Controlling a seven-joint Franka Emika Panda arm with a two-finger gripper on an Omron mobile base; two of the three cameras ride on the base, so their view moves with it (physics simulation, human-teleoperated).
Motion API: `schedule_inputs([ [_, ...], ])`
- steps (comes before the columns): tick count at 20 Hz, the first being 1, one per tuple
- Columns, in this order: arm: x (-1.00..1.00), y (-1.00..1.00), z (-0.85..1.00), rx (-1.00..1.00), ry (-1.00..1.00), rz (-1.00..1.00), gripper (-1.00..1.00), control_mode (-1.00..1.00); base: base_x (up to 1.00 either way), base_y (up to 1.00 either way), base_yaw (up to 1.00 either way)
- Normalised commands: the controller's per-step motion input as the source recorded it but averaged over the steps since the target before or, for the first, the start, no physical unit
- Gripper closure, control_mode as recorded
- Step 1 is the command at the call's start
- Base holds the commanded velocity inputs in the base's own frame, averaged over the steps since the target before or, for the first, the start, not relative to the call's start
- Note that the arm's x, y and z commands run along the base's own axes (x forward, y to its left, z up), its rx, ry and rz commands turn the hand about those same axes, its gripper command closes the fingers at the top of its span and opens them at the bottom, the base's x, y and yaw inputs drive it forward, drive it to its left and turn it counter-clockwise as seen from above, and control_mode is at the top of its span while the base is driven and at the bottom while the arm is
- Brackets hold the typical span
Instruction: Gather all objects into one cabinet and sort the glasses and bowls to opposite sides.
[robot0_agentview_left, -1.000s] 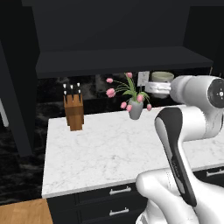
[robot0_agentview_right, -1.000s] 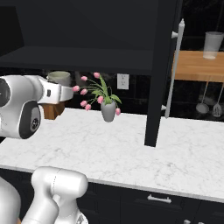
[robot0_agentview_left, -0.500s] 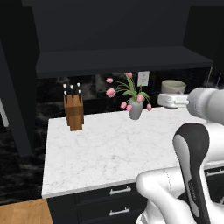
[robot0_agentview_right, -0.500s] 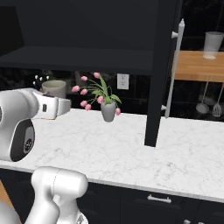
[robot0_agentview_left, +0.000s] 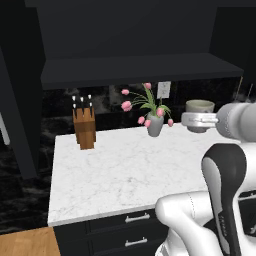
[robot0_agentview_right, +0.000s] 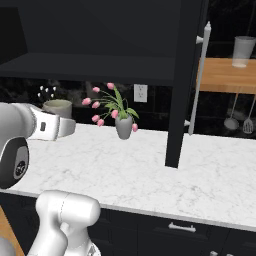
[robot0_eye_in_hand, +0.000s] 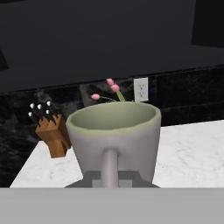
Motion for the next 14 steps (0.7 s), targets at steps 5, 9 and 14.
schedule_inputs([
  [5,-0.1,-0.11,0.0,0.0,0.01,-0.04,1.0,-1.0,0.0,0.0,0.0],
  [9,0.0,-0.15,0.0,0.0,0.0,0.0,1.0,-1.0,0.0,0.0,0.0],
  [14,-0.01,-0.06,0.0,0.0,0.0,0.0,1.0,-1.0,0.0,0.0,0.0],
])
